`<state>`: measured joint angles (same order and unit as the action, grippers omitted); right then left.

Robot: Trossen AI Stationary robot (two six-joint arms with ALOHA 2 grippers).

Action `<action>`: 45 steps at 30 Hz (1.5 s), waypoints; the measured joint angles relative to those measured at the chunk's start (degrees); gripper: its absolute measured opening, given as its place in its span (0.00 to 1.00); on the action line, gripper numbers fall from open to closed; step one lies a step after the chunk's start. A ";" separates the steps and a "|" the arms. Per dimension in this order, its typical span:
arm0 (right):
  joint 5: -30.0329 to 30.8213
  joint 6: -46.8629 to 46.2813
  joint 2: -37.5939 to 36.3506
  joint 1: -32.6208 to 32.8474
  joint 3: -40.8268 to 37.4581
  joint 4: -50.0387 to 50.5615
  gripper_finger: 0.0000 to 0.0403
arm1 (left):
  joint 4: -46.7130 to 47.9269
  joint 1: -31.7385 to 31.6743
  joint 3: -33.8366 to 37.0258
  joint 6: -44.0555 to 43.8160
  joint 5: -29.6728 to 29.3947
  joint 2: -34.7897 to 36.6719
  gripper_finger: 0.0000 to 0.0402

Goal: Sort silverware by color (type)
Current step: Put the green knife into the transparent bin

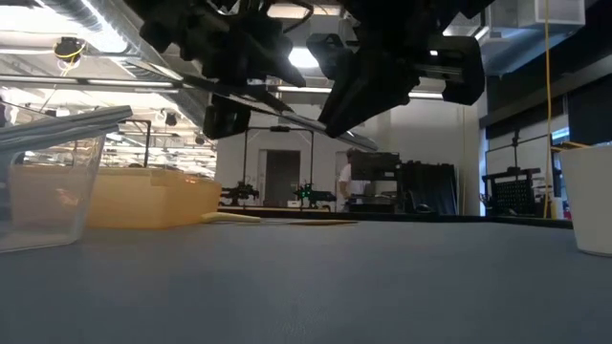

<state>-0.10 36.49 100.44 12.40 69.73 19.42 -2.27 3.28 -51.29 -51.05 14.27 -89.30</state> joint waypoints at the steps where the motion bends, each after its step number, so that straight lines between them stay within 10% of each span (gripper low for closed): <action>1: 0.00 0.00 0.00 0.00 0.00 0.00 0.01 | -0.55 0.34 0.00 -0.37 0.18 -0.53 0.34; 45: 3.76 -0.17 0.00 -0.04 0.00 -3.41 0.00 | 0.55 5.06 0.00 -4.41 -8.82 -1.53 0.34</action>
<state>3.66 36.32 100.44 12.36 69.73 16.01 -1.72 8.34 -51.29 -55.45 5.45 -90.83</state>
